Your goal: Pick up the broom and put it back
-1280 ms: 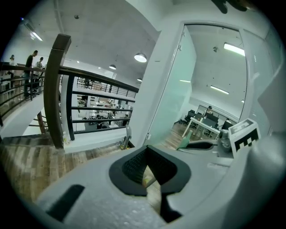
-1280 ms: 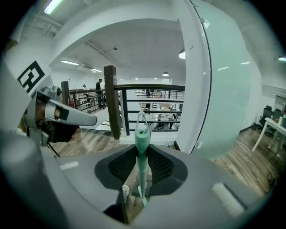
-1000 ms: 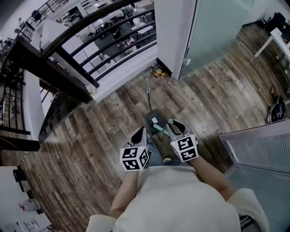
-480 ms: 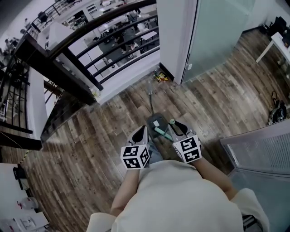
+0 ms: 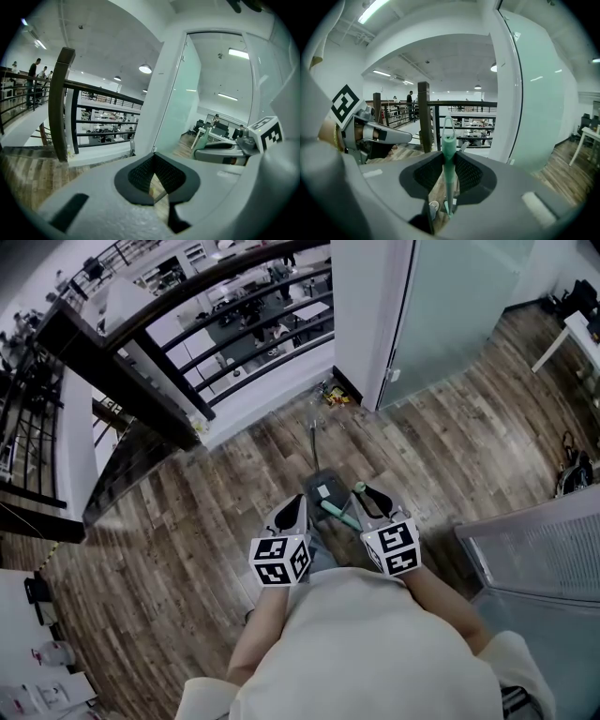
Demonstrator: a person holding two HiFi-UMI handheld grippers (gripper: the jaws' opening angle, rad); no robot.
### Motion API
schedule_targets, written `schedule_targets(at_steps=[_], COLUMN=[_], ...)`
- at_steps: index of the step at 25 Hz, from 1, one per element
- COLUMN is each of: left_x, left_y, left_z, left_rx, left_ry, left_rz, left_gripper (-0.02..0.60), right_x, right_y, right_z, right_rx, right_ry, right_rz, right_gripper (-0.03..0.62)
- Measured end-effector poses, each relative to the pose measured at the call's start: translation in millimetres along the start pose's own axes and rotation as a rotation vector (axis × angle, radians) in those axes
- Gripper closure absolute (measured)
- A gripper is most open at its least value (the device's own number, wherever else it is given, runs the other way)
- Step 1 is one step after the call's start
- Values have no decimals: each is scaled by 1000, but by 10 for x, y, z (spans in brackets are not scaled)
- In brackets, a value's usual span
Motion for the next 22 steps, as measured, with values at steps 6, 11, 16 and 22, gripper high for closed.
schedule_targets(at_steps=[6, 11, 16, 22], left_x=[99, 118, 136, 112], left_y=[-1, -9, -32, -51], left_z=[13, -21, -63, -135], left_rx=[-17, 3, 1, -4], left_ry=[16, 6, -1, -7], left_rz=[-22, -31, -30, -27], left_gripper=[578, 577, 577, 575], right_x=[34, 88, 109, 161], right_y=[-14, -19, -20, -53], right_z=[48, 39, 50, -10], right_rx=[-7, -10, 1, 2], right_ry=[0, 1, 3, -8], right_rz=[-9, -18, -21, -21], right_gripper=[502, 502, 502, 502])
Point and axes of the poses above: the fingertips, and each gripper's own axes: x backward along the fingers, z to its left, y out of its top, the point moved 6 cm from there along x, backward along the fingers, and after that the axes turned 3 degrees about x, right-handed, at the moved point
